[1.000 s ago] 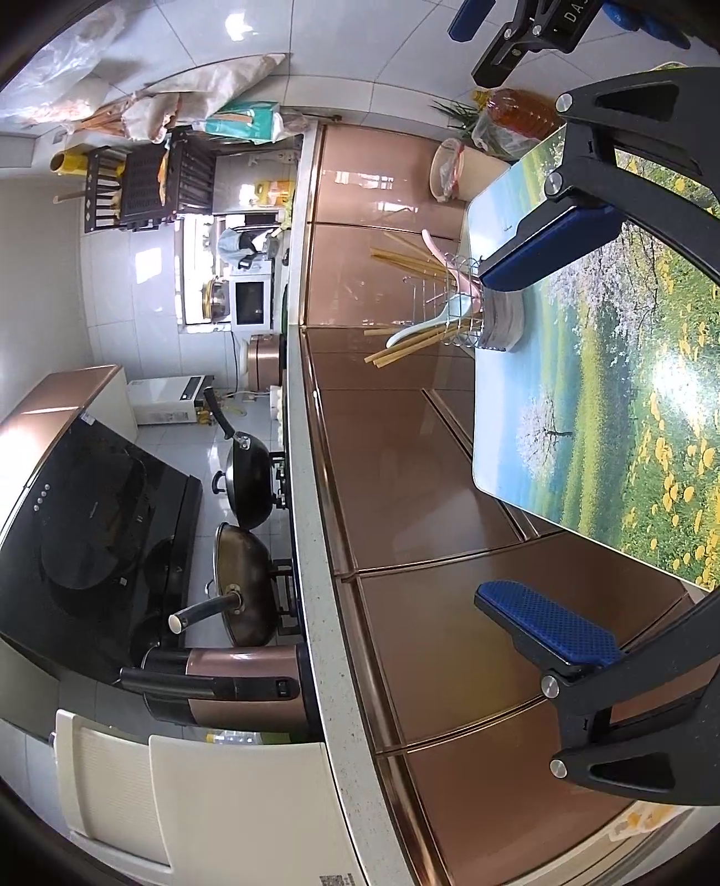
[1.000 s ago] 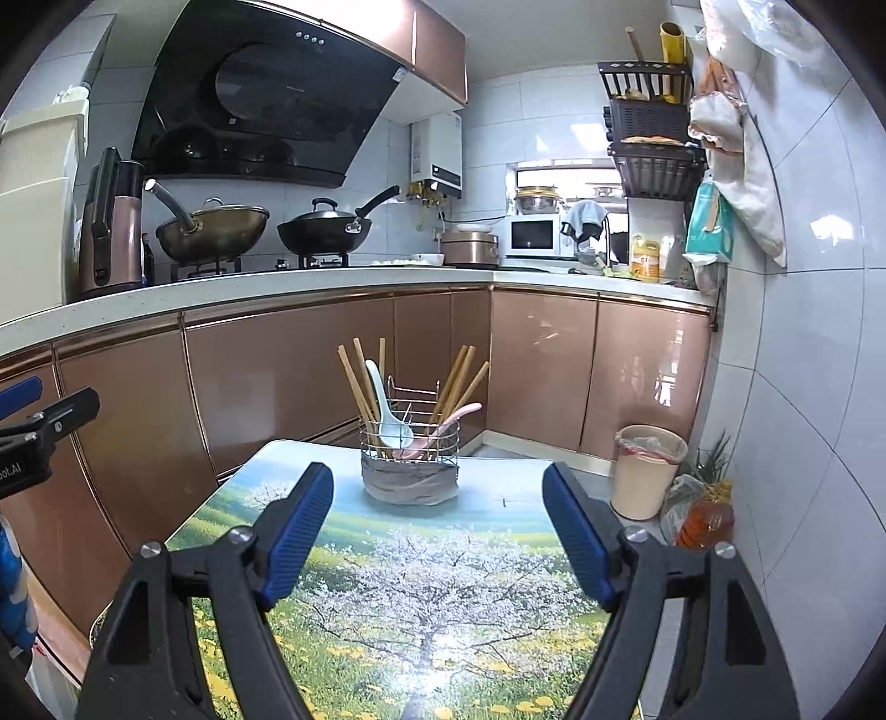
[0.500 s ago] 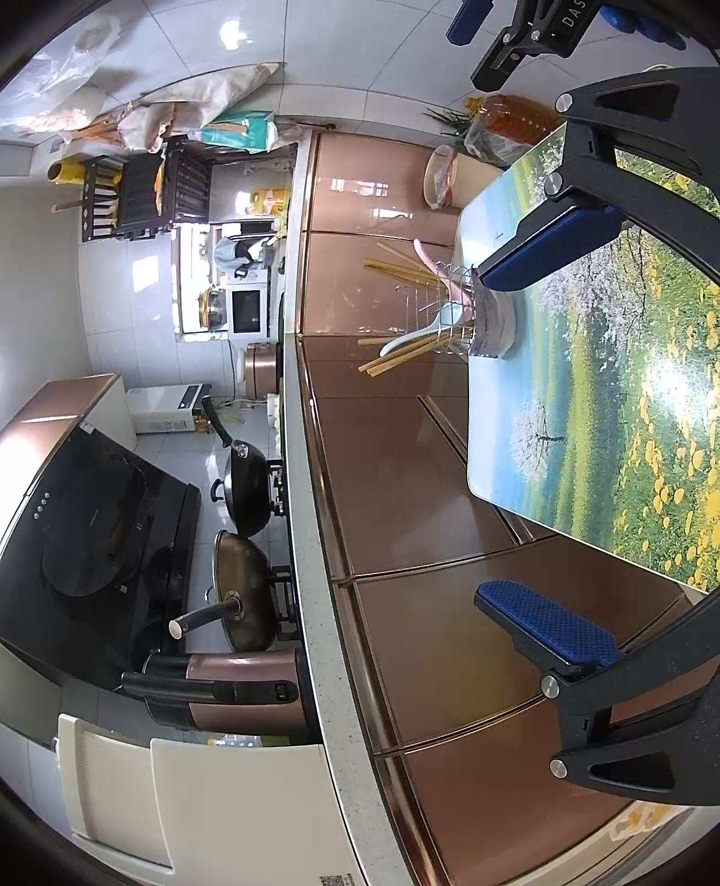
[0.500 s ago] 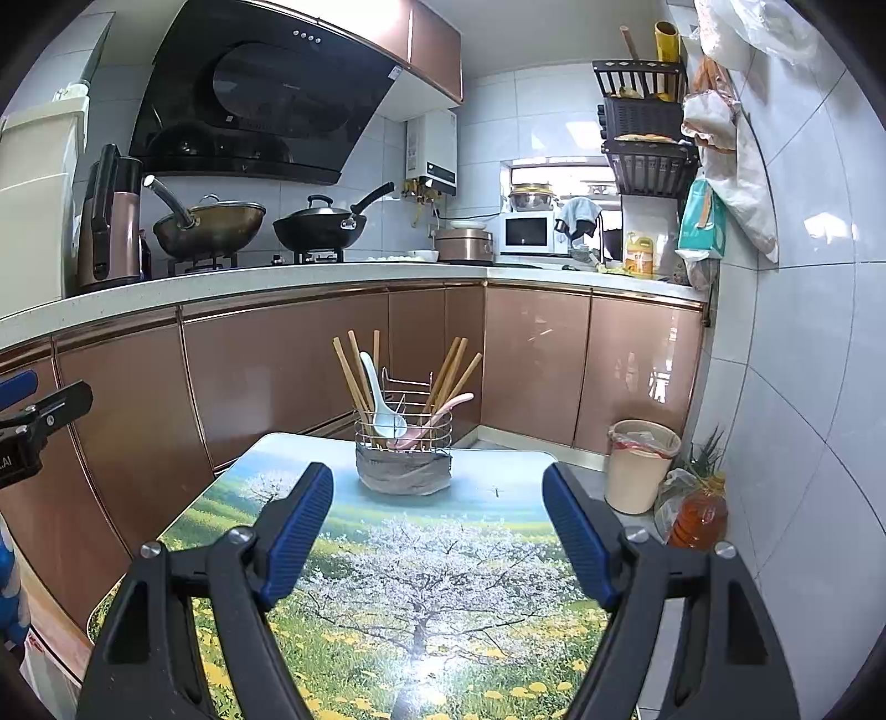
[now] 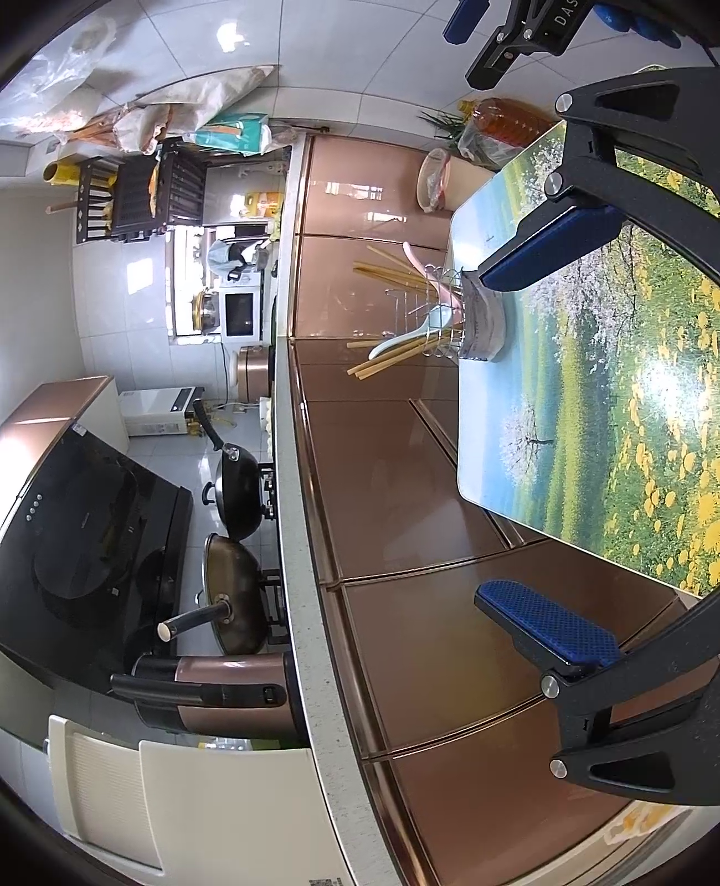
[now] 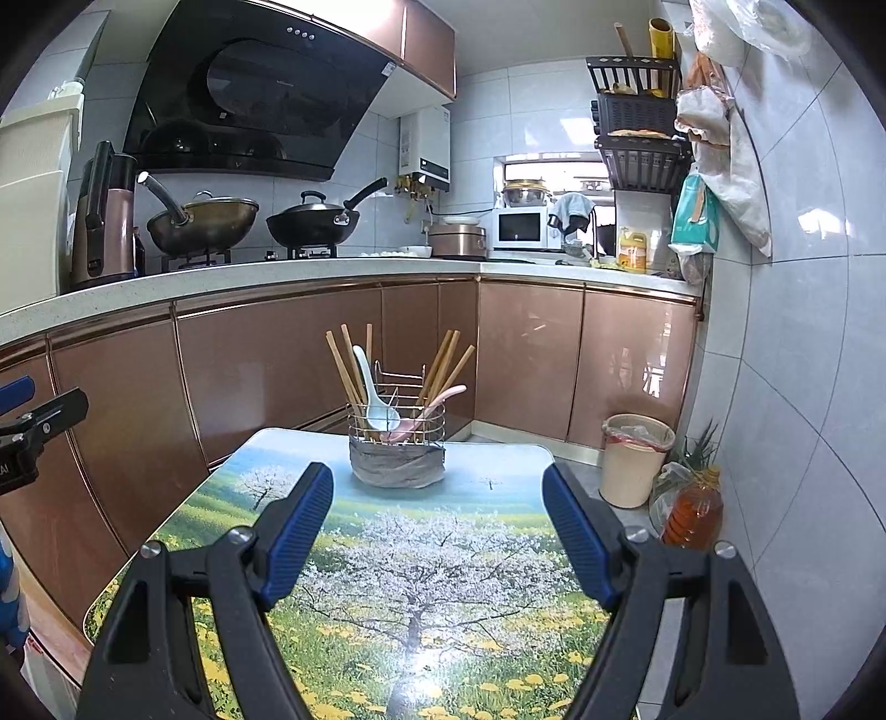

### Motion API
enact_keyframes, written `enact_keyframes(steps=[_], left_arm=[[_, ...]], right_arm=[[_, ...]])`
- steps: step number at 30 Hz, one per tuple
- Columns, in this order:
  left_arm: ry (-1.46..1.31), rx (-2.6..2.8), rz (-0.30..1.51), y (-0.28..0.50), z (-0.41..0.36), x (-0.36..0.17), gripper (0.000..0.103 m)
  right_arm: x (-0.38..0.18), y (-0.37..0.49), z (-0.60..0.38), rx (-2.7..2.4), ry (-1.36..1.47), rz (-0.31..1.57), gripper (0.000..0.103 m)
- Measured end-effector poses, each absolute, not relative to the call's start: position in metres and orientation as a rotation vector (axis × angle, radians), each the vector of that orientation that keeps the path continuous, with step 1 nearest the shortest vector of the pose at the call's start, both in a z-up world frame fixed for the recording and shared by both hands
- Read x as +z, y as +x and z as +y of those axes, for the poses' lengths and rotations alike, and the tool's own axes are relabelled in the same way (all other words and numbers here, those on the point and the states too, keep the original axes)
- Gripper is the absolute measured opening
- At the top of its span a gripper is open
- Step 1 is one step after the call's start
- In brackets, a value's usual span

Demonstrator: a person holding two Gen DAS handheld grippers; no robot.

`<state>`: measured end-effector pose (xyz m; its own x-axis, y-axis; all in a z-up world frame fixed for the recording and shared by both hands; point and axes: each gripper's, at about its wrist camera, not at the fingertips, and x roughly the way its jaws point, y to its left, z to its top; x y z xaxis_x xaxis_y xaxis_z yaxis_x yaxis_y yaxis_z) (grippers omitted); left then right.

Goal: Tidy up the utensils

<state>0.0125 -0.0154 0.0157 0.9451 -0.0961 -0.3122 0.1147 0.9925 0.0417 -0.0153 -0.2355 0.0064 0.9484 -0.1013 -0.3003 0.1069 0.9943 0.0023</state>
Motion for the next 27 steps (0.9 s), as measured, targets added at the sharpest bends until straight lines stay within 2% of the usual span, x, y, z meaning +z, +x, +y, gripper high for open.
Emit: enact_keyframes(steps=[27], left_arm=[[0.048, -0.109, 0.371, 0.024, -0.012, -0.001, 0.103]], right_arm=[[-0.011, 0.000, -0.227, -0.107, 0.007, 0.363, 0.077]])
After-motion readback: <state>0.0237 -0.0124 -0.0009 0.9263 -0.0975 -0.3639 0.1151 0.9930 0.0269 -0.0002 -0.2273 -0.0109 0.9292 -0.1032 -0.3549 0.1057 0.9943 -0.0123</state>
